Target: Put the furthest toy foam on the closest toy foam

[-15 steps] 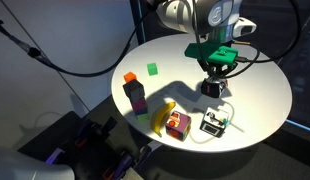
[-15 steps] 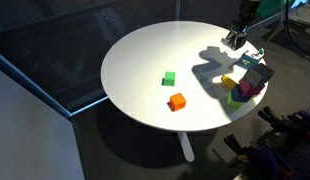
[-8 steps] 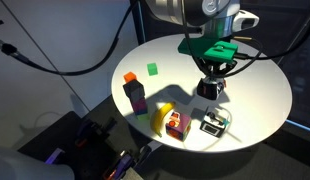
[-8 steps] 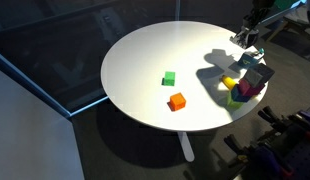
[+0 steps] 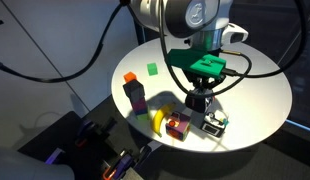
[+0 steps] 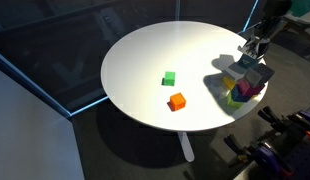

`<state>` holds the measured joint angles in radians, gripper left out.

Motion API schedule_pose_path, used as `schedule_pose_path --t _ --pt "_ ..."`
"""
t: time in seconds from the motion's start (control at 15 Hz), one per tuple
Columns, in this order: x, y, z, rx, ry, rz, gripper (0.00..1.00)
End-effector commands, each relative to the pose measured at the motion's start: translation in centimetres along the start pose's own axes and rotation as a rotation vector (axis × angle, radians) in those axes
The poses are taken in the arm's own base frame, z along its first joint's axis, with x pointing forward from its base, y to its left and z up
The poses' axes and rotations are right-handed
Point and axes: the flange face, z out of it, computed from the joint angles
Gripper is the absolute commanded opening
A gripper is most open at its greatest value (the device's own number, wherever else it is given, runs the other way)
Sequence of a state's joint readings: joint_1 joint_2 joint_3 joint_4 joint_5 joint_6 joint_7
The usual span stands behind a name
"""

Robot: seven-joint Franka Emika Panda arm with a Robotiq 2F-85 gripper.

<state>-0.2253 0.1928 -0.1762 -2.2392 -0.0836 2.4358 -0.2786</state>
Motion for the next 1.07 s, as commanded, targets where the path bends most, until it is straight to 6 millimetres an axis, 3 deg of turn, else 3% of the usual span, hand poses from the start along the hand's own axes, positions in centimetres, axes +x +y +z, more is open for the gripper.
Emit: schedule_pose_path --t 0.0,0.6,1.0 --pt "-3.0 -0.2 -0.6 0.002 0.019 -0.063 0.05" --pt "-6.8 0.7 -0.4 0.016 0.068 -0.077 0.05" --pt "-7.7 -0.4 1.0 0.034 0.110 -0.143 0.05"
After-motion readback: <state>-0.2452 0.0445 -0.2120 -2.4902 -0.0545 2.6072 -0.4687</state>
